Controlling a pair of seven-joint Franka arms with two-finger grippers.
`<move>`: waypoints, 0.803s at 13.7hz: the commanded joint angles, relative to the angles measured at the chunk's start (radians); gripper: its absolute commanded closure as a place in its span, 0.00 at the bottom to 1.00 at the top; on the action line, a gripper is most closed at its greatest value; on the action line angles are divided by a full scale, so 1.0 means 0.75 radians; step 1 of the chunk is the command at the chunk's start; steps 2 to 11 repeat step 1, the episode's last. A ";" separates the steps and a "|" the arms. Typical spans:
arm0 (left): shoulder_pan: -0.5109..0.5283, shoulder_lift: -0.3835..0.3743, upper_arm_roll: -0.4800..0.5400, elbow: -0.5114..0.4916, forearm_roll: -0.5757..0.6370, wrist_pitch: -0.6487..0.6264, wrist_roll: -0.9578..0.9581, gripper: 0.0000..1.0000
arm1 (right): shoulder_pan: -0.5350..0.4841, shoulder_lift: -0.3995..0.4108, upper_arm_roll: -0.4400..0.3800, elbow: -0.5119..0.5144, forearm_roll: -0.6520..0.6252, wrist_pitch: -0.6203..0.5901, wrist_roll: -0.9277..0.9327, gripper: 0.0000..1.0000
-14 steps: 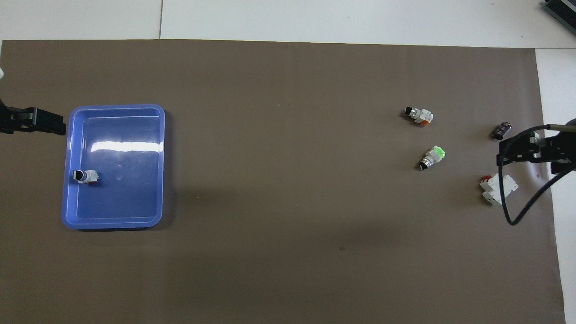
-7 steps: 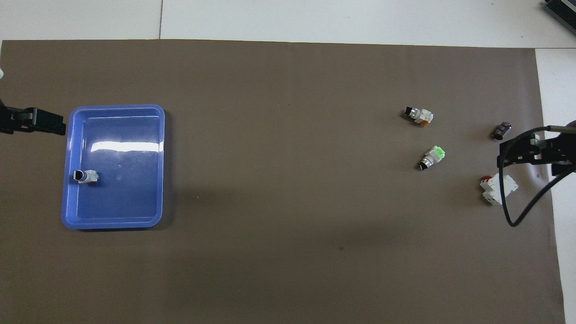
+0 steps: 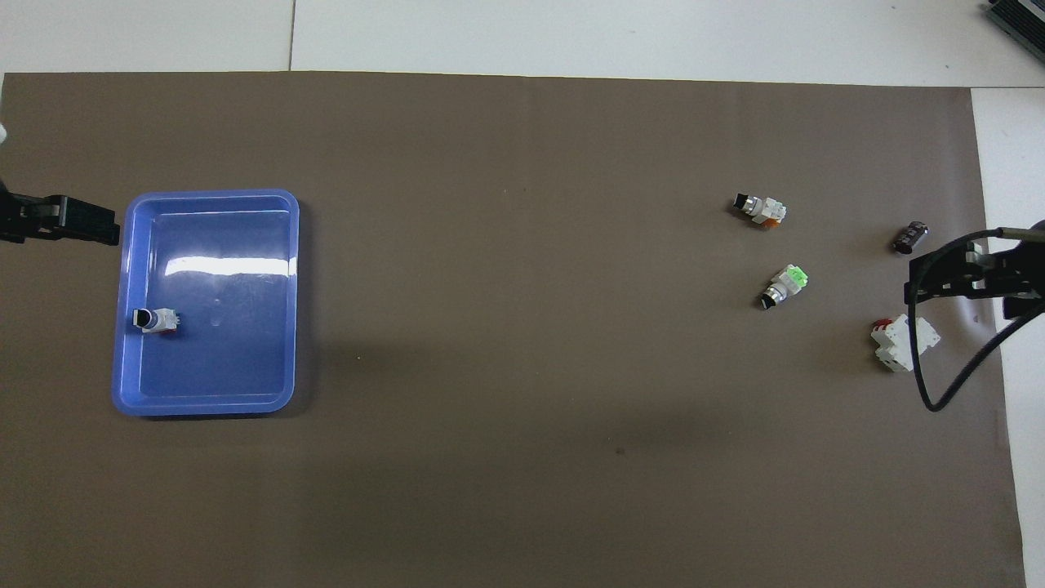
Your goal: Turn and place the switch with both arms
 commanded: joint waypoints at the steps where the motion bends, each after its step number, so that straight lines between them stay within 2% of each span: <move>1: -0.011 -0.040 0.000 -0.050 -0.005 0.022 -0.003 0.00 | -0.015 -0.013 0.003 -0.003 0.005 -0.003 -0.030 0.00; 11: -0.011 -0.040 0.000 -0.050 -0.005 0.022 -0.003 0.00 | -0.015 -0.013 0.003 -0.003 0.005 -0.003 -0.030 0.00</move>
